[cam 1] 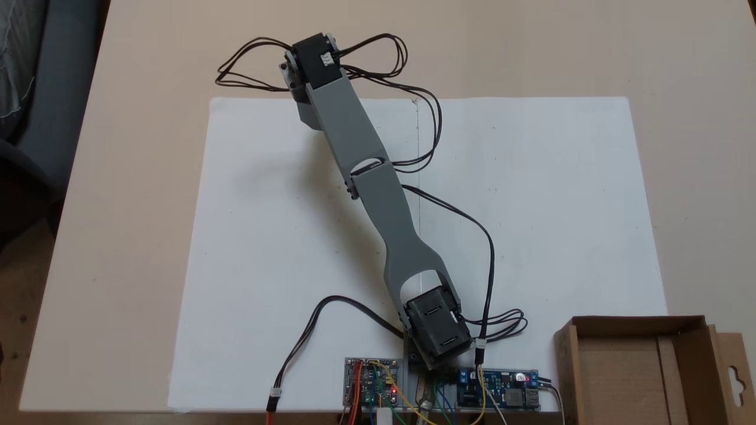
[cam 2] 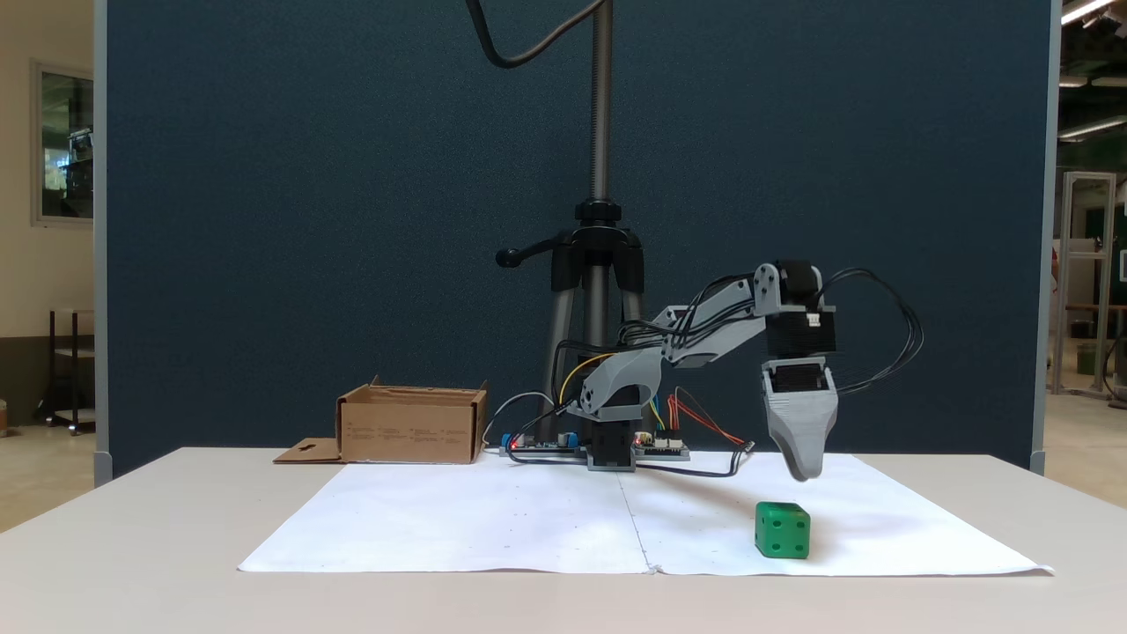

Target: Grasp a green dice and put it in the bin.

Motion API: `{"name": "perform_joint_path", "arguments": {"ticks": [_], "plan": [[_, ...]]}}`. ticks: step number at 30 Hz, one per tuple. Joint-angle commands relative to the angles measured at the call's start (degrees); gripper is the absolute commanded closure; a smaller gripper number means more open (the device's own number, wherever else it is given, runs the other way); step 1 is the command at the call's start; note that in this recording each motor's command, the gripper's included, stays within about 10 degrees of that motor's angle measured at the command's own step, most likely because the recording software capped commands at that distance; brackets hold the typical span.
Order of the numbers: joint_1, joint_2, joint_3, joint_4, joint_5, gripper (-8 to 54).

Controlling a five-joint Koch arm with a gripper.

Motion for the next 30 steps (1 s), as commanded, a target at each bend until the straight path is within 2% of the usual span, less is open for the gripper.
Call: {"name": "perform_joint_path", "arguments": {"ticks": [1, 30], "plan": [[-0.4, 1.1, -2.1, 2.2, 4.1, 3.0], [1.9, 0.2, -2.1, 10.9, 0.9, 2.8]]}}
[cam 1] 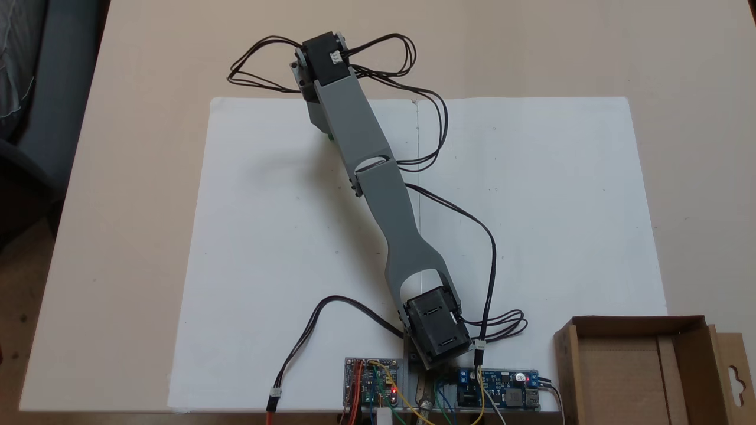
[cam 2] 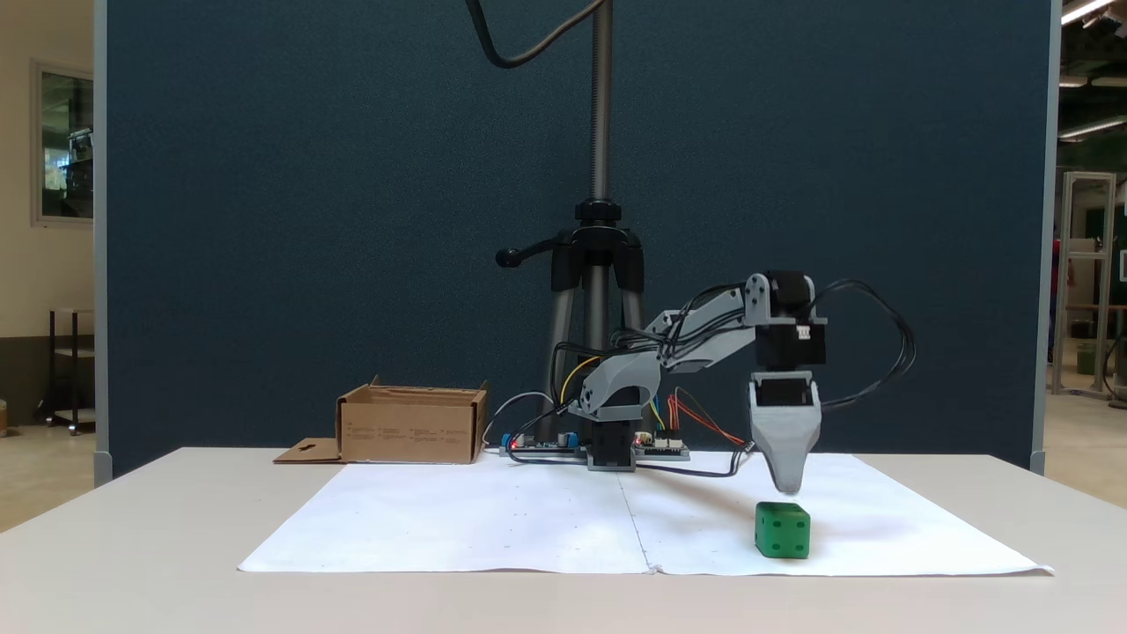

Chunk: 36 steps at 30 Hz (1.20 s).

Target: Grasp a green dice and put it in the bin.

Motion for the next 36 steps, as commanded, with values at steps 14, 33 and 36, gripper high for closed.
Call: {"name": "perform_joint_path", "arguments": {"ticks": [14, 33, 36], "plan": [[-0.9, 1.2, -2.1, 10.3, -0.1, 2.7], [-1.1, -1.7, -2.2, 9.7, -3.5, 3.1], [-1.3, -3.1, -2.2, 9.8, -3.6, 3.0]]}}
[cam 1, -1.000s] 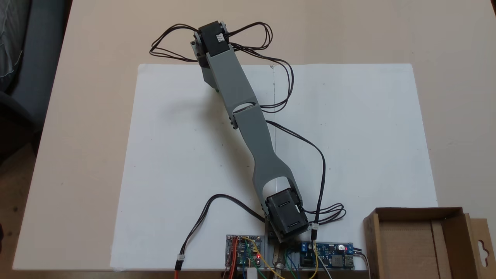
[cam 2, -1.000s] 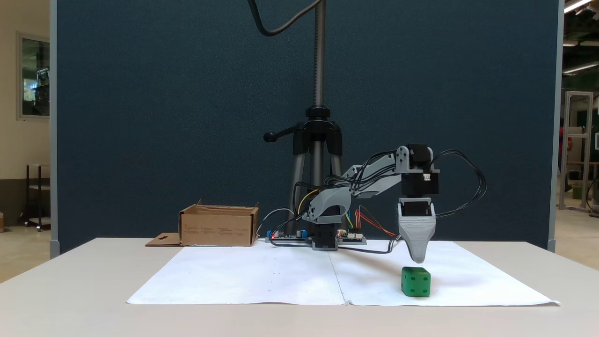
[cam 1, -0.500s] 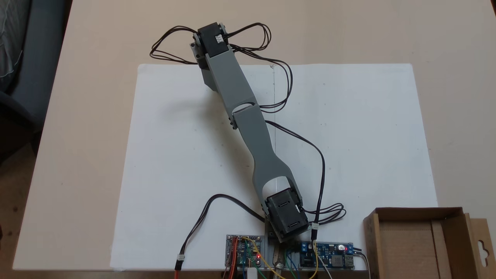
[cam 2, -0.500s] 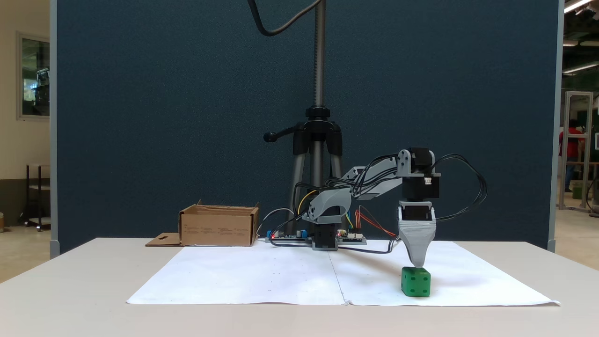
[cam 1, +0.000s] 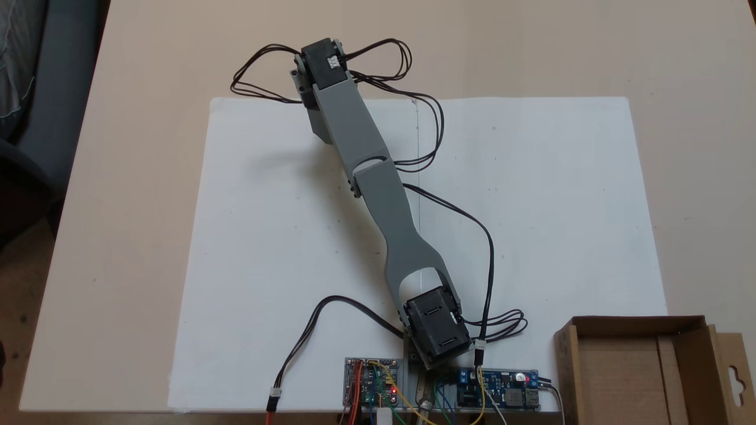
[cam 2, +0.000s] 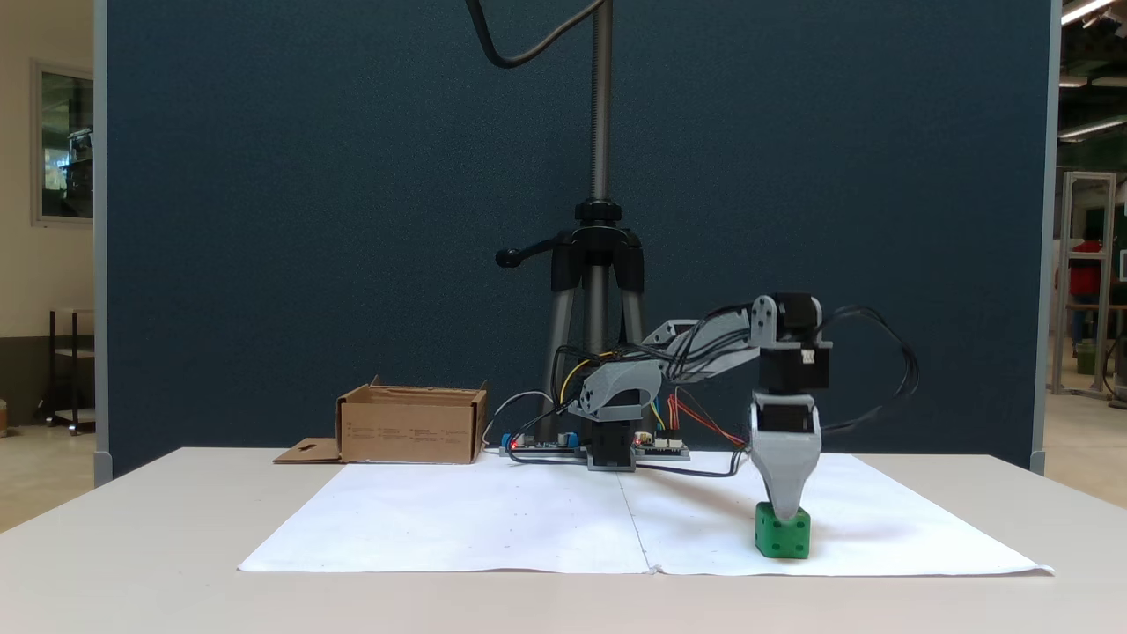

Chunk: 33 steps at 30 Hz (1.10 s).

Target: Grasp a green dice and put it in the bin.

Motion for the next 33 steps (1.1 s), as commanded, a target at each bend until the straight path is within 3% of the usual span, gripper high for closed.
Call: {"name": "perform_joint_path", "arguments": {"ticks": [1, 14, 22, 26, 33], "plan": [[-1.0, 0.6, -2.1, 8.3, -3.2, 3.0], [-1.0, -2.7, -2.1, 7.8, -3.3, 4.5], [-1.3, -2.6, -2.0, 9.2, -3.4, 21.1], [-1.4, -2.6, -2.0, 10.0, -3.4, 33.4], [-1.7, -2.6, -2.1, 10.0, -3.3, 33.5]]}}
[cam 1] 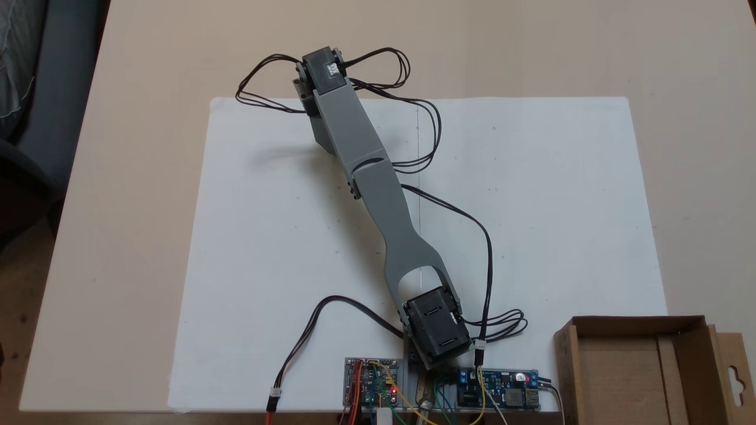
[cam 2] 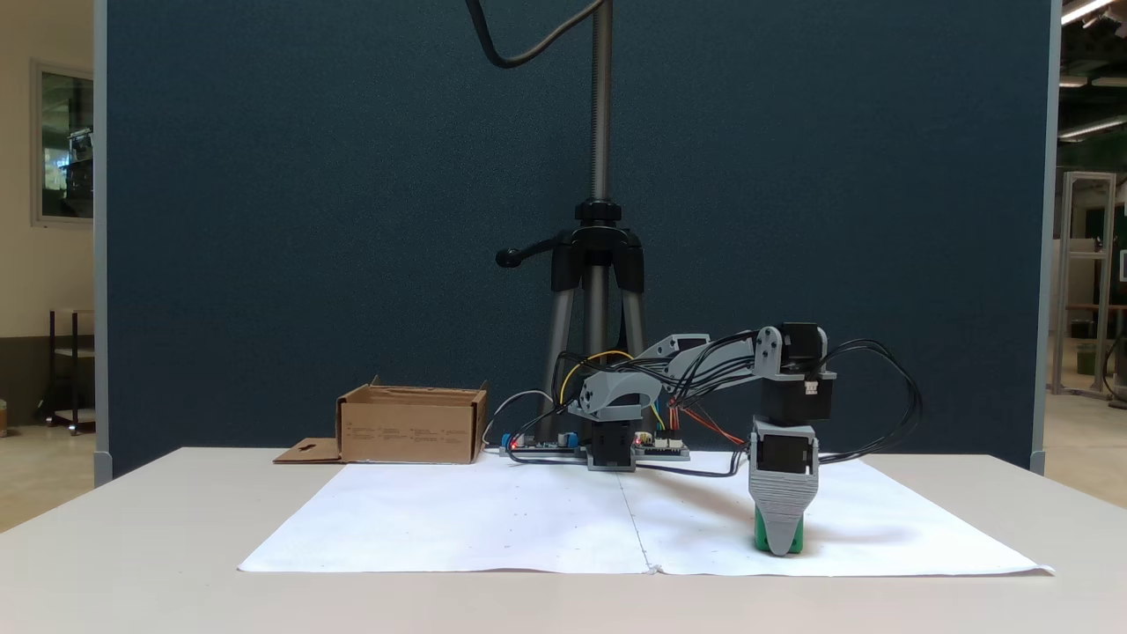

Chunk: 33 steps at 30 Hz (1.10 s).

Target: Grasp a green dice and put it in the bin.

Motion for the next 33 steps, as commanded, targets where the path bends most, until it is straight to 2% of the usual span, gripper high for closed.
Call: {"name": "perform_joint_path", "arguments": {"ticks": [1, 6, 13, 23, 33], "plan": [[-1.7, 1.8, -1.4, 10.0, -3.3, 33.5], [-2.4, 4.7, -1.3, 10.0, -3.4, 33.5], [-3.1, 18.9, 6.8, 10.0, -4.3, 33.5], [-6.9, 42.1, 36.2, 6.7, -8.8, 33.5], [-4.7, 49.4, 40.4, 6.9, -10.7, 33.5]]}}
